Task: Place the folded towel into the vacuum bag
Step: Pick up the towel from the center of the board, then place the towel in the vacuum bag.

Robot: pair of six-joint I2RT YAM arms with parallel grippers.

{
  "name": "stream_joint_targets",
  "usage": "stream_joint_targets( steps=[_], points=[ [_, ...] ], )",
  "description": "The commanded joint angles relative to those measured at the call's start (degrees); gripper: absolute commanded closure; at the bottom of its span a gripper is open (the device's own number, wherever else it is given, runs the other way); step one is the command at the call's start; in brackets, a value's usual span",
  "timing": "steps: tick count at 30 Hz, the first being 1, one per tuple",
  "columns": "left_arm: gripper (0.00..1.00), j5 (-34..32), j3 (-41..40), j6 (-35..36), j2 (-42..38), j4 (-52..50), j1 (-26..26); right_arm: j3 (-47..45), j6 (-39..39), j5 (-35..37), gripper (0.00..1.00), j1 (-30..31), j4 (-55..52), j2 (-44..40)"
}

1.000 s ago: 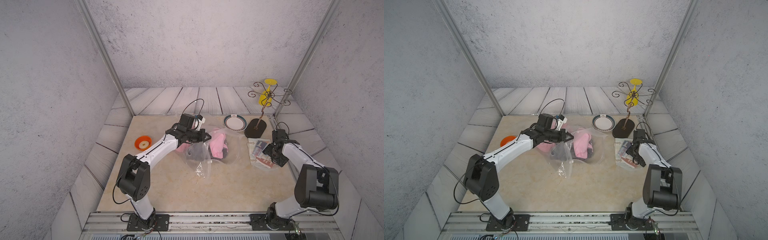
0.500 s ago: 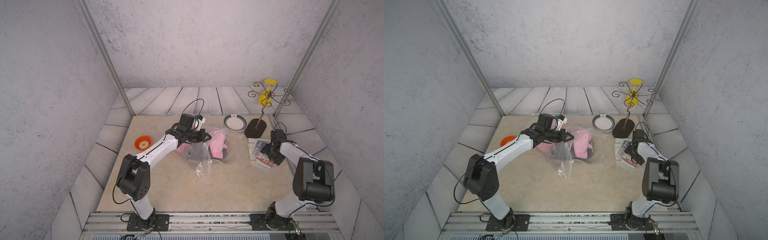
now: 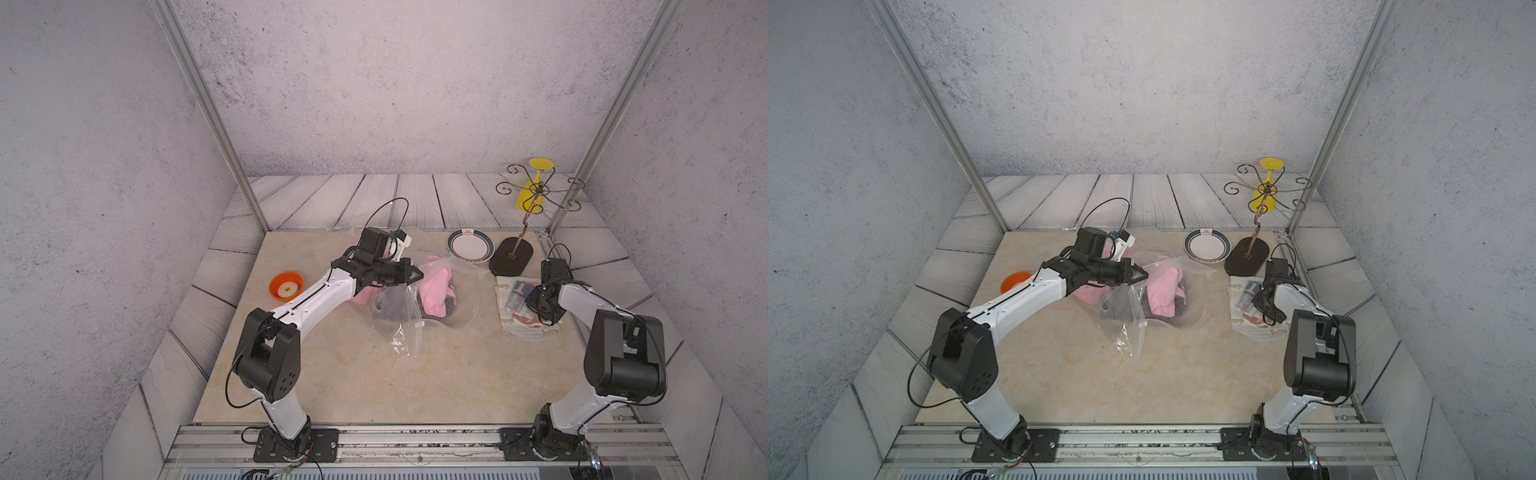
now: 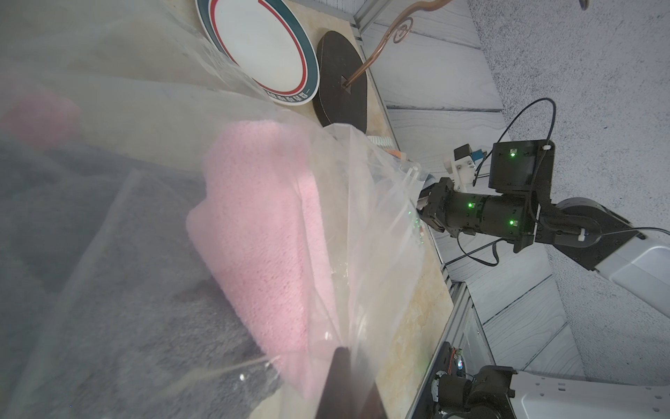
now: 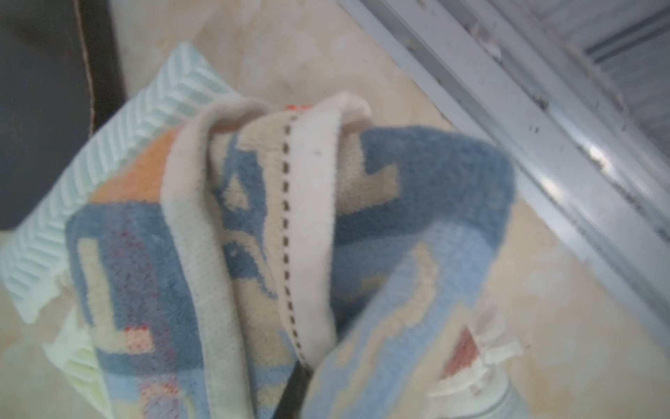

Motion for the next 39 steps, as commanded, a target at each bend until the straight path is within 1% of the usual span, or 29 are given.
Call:
stream_joint_targets(
  steps=[1, 3, 6, 11, 19, 22, 26, 28, 31, 35, 39],
  points=[
    [1.00, 0.8, 0.1, 0.7, 0.8, 1.0, -0.2, -1.4, 0.3, -1.1, 0.92, -0.1, 0.7, -3.1],
    [1.00, 1.0, 0.3, 0.6, 0.9, 1.1, -0.2, -1.7, 0.4, -1.5, 0.97, -0.1, 0.6, -4.3],
    [1.00, 1.0, 0.2, 0.3, 0.9, 1.1, -0.2, -2.3, 1.1, -3.0, 1.00, -0.1, 0.6, -6.8],
    [1.00, 0.6, -0.3, -0.1, 0.6, 1.1, -0.2, -2.3, 2.6, -9.0, 1.00, 0.1, 0.5, -12.3],
    [1.00, -0.1, -0.9, -0.6, 0.8, 0.3, -0.2, -1.5, 1.9, -22.2, 1.00, 1.5, 3.7, -24.4],
    [1.00, -0.3, -0.5, -0.1, 1.1, -0.7, -0.2, 0.2, 0.2, -28.9, 1.00, 2.6, 5.0, -28.2],
    [1.00, -0.7, 0.7, 0.1, 1.9, -2.3, -0.2, 4.0, -1.9, -35.9, 1.00, 4.8, 4.5, -31.5],
    [1.00, -0.5, 1.4, 0.0, 2.5, -2.8, -0.2, 5.8, -2.9, -40.0, 1.00, 6.7, 4.8, -32.8],
    [1.00, -0.5, 2.6, 0.1, 3.3, -3.4, -0.2, 6.9, -2.2, -46.9, 1.00, 10.3, 7.9, -34.2],
    [1.00, -0.4, 4.6, -0.4, 4.8, -4.1, -0.2, 6.9, -1.7, -51.6, 1.00, 18.0, 10.4, -33.9],
    [1.00, 0.1, 6.8, -0.8, 5.2, -4.4, -0.2, 2.7, -1.4, -54.7, 1.00, 24.9, 15.0, -29.9]
  ],
)
